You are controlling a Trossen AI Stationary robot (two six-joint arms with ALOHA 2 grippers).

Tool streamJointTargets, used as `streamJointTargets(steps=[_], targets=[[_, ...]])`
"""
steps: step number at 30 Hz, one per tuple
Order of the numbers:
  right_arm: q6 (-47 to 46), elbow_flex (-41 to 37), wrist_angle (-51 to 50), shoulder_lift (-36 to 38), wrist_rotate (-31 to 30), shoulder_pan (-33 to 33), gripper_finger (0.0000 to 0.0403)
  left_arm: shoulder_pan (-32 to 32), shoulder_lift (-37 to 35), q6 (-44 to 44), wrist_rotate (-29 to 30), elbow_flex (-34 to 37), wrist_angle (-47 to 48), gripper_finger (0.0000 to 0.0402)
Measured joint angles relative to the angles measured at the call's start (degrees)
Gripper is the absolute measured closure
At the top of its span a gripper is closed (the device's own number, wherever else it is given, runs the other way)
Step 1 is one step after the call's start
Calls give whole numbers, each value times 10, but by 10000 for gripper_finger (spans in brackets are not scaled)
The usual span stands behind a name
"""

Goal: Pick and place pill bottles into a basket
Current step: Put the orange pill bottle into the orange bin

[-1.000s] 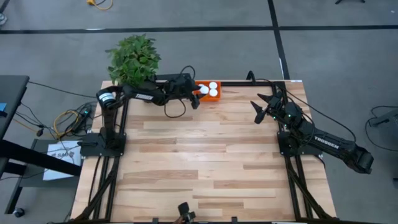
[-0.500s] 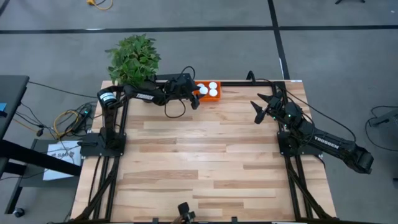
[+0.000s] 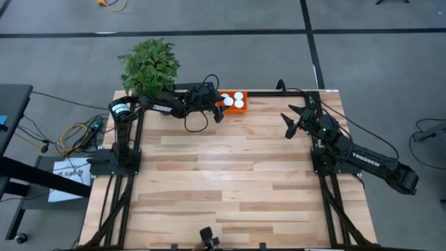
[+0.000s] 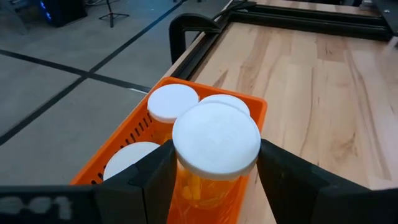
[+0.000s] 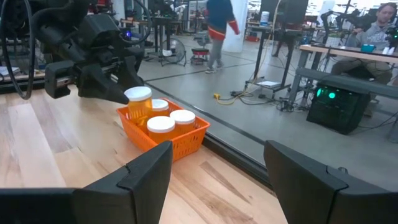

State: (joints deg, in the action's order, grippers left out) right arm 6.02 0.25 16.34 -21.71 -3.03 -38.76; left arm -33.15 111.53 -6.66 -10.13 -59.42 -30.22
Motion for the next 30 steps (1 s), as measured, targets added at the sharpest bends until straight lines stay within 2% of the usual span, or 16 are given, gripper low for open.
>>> streamJointTargets(steps=[30], targets=[[0,0,0,0,0,0,153,1,2,2,-1,0,27,204]])
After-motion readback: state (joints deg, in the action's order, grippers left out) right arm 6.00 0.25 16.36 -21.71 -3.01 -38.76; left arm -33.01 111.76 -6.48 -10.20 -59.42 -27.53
